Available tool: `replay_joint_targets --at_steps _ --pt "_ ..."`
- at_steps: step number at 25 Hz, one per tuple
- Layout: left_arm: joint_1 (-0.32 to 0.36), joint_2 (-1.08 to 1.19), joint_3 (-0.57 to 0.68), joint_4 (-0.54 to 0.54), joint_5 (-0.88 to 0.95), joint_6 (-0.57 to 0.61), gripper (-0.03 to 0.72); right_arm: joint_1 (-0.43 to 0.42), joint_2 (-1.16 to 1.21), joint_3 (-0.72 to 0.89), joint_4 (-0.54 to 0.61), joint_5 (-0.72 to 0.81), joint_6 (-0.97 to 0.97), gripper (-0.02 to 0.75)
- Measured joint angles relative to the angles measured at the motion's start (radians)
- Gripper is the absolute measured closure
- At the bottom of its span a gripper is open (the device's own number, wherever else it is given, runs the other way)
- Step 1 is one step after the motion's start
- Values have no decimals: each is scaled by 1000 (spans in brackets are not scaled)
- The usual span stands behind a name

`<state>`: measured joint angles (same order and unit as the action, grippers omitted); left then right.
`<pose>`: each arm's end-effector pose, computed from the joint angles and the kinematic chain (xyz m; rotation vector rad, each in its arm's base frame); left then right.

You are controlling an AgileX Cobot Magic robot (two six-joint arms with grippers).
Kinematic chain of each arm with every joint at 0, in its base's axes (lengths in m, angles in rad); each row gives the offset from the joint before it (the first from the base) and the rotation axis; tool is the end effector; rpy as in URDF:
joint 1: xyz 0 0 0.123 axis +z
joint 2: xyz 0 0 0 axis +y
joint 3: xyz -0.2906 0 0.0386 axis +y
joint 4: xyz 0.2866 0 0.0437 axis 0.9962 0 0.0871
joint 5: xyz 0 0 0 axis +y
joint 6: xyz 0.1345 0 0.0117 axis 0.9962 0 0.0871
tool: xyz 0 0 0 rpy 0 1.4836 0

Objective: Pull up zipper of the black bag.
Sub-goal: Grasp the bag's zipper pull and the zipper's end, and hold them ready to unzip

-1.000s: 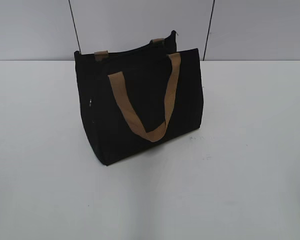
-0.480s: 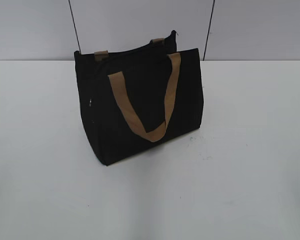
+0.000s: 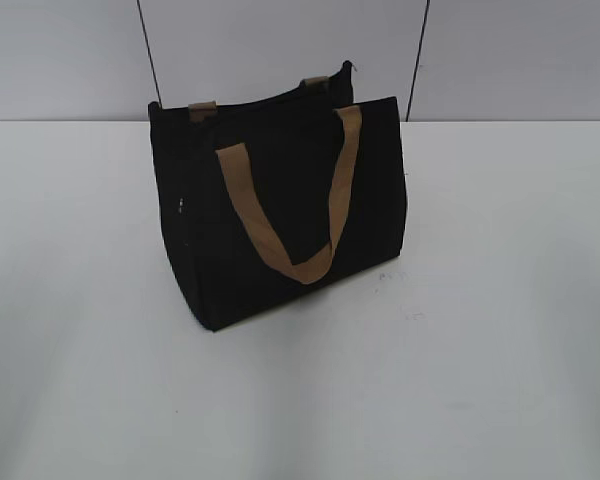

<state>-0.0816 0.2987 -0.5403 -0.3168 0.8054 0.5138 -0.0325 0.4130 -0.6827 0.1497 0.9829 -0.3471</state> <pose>0.1169 -0.0400 0.2990 0.5115 1.9447 -0.0959 0.1233 0.0128 0.3155 -0.3215 2.1625 -0.0312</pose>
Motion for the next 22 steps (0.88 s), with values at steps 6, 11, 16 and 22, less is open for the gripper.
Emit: replay_joint_targets --at_steps 6,11,16,22 --pt "0 296 1 -274 -115 385 179 0 231 -138 101 -18 -115 314" --pt "0 571 1 -609 -144 804 180 0 400 -257 204 -18 -243 314" --pt "0 781 1 -902 -205 1255 183 0 538 -375 239 -4 -313 314" --pt "0 1043 1 -1273 -214 1769 204 0 659 -505 315 2 -347 314"
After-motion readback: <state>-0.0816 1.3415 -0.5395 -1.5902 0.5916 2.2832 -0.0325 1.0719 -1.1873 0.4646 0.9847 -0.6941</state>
